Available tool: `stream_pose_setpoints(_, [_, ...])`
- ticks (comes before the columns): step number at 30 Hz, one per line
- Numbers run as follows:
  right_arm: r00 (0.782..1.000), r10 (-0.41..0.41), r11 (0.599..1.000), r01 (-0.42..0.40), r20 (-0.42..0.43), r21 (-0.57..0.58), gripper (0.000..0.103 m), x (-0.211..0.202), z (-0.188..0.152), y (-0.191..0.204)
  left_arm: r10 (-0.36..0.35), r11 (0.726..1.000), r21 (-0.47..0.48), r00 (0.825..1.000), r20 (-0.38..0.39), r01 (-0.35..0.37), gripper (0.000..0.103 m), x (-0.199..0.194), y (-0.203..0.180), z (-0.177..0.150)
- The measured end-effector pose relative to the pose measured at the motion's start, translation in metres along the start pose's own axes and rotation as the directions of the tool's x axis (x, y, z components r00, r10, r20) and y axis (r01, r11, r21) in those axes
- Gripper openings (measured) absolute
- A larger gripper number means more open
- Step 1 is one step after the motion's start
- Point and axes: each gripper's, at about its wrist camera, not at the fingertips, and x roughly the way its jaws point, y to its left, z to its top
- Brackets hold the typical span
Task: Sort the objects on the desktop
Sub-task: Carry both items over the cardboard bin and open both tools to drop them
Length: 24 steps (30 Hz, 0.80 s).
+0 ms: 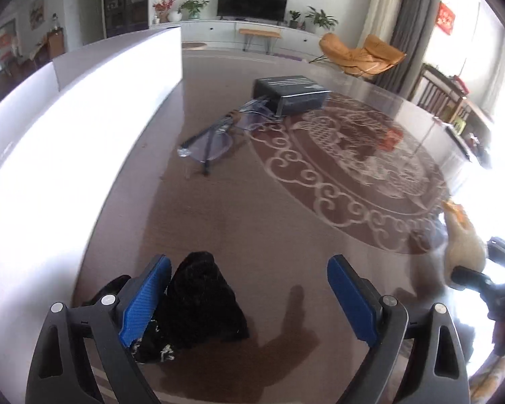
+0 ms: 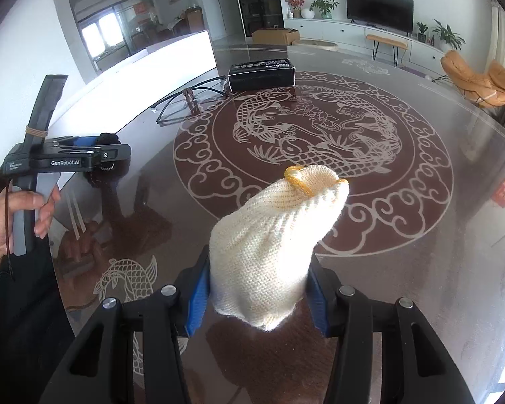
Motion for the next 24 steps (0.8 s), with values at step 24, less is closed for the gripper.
stream_pose_setpoints(24, [1.0, -0.016, 0.999, 0.017, 0.009, -0.031, 0.078, -0.017, -0.01, 0.006, -0.3, 0.94, 0.104, 0.931, -0.209, 0.326, 0.095, -0.032, 0.013, -0.021])
